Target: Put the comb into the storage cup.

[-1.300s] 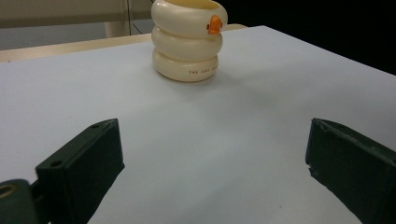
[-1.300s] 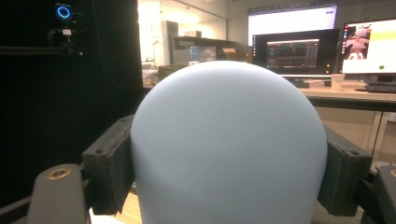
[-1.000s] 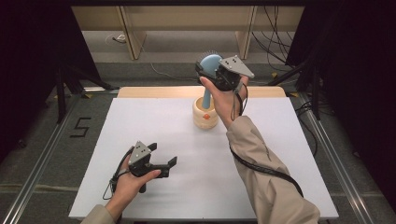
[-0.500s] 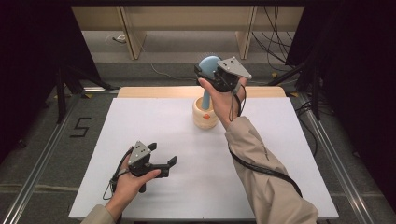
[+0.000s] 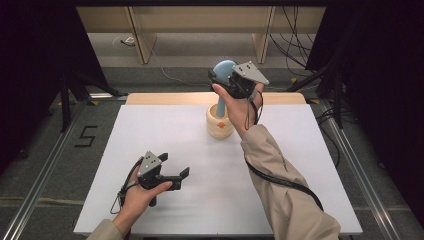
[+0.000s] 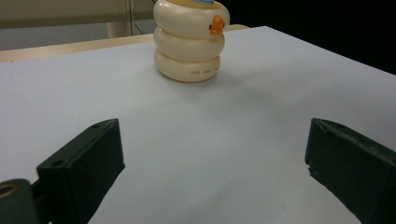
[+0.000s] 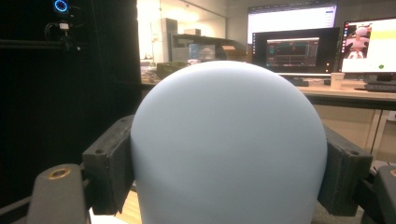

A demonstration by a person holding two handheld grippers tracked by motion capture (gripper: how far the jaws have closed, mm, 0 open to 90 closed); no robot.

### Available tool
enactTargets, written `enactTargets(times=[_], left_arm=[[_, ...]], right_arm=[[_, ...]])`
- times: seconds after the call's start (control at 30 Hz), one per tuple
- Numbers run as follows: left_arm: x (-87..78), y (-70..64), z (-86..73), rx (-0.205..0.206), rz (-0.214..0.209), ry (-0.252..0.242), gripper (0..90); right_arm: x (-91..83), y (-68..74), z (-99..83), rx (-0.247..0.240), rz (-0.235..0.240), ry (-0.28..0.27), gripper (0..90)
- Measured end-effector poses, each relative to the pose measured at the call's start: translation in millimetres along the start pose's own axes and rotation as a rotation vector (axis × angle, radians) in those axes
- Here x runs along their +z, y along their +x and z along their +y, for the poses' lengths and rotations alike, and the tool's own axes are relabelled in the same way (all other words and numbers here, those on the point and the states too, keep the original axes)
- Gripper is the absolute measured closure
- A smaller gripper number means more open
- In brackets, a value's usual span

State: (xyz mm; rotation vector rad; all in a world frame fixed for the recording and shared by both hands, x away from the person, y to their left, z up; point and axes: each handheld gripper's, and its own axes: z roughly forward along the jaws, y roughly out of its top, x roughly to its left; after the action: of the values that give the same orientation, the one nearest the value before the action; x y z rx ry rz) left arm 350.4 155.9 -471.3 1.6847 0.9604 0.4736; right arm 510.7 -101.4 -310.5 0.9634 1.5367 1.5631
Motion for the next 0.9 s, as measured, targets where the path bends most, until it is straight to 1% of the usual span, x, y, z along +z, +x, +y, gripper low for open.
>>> enactTargets(times=[0.3, 0.9], left_arm=[[0.0, -0.1, 0.0, -0.001, 0.000, 0.000, 3.9], [-0.3, 0.3, 0.4, -0.001, 0.001, -0.002, 3.9]], right_arm=[[0.3, -0.6, -1.6, -0.005, -0.003, -0.001, 21.2], [1.5, -1.4, -6.9, 0.001, -0.005, 0.005, 21.2]])
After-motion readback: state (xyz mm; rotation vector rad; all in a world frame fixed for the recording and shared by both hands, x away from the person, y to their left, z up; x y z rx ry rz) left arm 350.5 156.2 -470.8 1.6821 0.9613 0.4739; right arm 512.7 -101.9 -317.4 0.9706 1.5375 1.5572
